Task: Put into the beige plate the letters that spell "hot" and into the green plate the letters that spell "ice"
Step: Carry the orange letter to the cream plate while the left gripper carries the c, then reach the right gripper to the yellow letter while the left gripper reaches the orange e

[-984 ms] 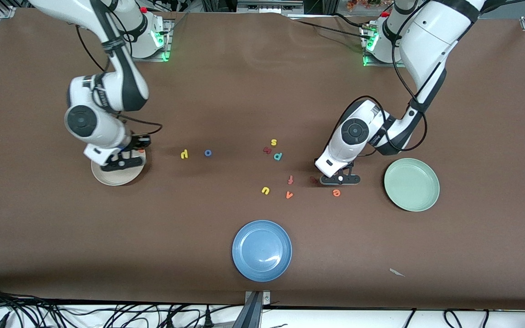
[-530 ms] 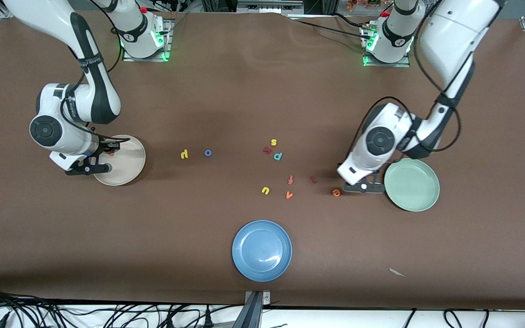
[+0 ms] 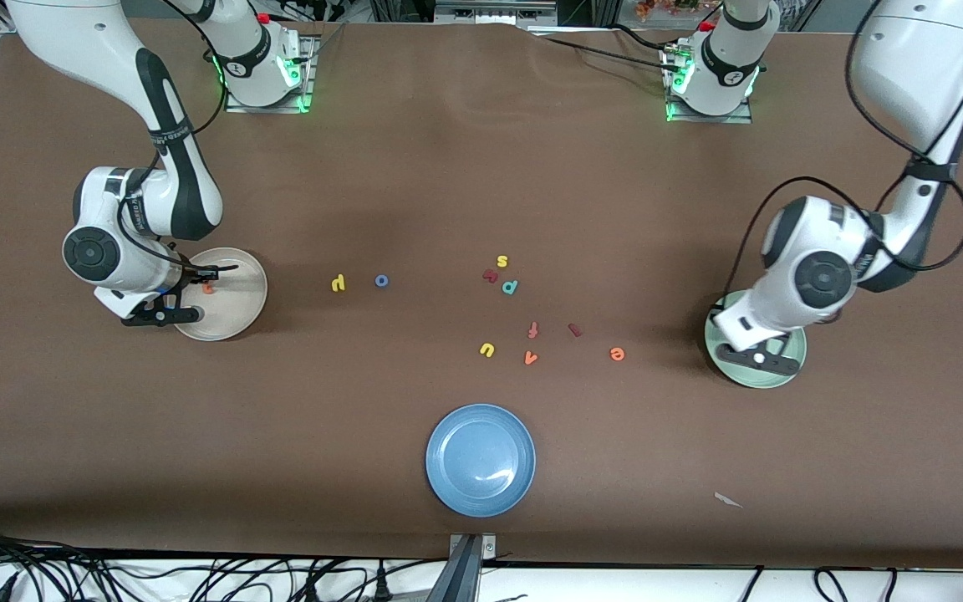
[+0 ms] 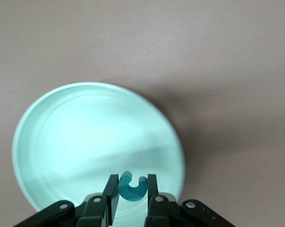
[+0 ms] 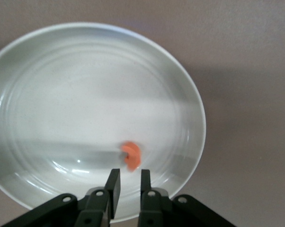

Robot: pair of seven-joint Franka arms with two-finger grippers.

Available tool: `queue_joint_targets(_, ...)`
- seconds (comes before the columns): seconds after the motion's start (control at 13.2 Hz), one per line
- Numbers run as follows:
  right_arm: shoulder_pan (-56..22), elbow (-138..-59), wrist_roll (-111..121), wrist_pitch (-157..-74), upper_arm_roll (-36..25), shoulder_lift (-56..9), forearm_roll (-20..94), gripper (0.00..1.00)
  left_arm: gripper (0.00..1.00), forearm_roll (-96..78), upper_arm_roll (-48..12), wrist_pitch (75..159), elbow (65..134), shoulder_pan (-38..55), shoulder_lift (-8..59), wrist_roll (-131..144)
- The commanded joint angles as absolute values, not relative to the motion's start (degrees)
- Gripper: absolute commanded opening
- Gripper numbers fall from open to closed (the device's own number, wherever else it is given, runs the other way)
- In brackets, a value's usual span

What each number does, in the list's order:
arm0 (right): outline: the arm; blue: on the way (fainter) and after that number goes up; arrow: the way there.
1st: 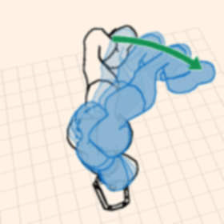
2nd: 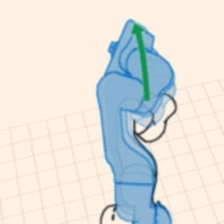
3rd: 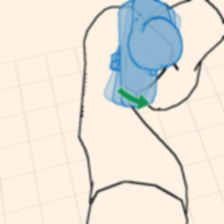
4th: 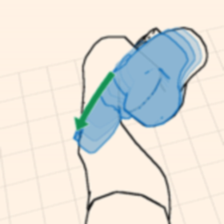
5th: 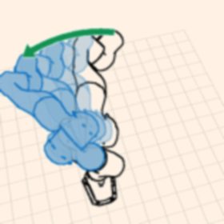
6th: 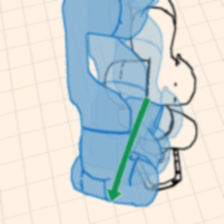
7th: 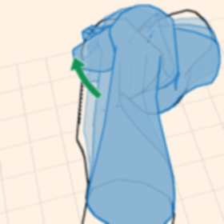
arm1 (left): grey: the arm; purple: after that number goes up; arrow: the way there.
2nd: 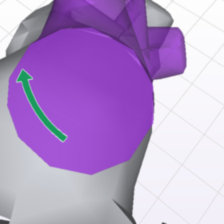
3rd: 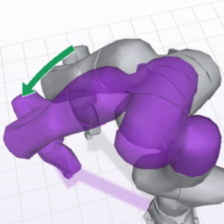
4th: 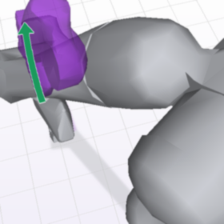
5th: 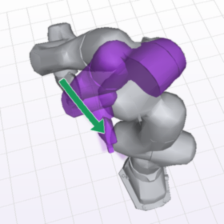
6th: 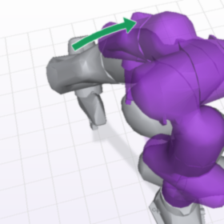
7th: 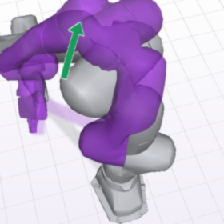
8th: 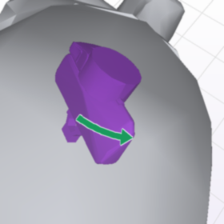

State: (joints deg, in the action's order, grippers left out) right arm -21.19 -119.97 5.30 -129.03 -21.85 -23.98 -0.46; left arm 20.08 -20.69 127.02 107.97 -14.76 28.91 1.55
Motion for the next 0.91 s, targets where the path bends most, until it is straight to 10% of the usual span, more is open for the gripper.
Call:
queue_joint_targets(0.0,-21.9,-118.5,4.3,-127.7,-21.1,-22.7,-0.2,0.86,0.43,22.4,-21.2,126.8,107.3,-16.8,29.0,-3.4)
queue_joint_targets(0.08,-22.1,-117.7,4.1,-126.4,-20.1,-21.7,-0.1,0.88,0.99,22.6,-21.2,126.8,107.1,-16.8,29.6,-3.9)
queue_joint_targets(0.83,-22.2,-115.5,-4.0,-134.4,-1.9,-23.1,3.4,0.99,1.00,12.6,-21.6,126.5,99.1,-7.7,33.3,18.9)
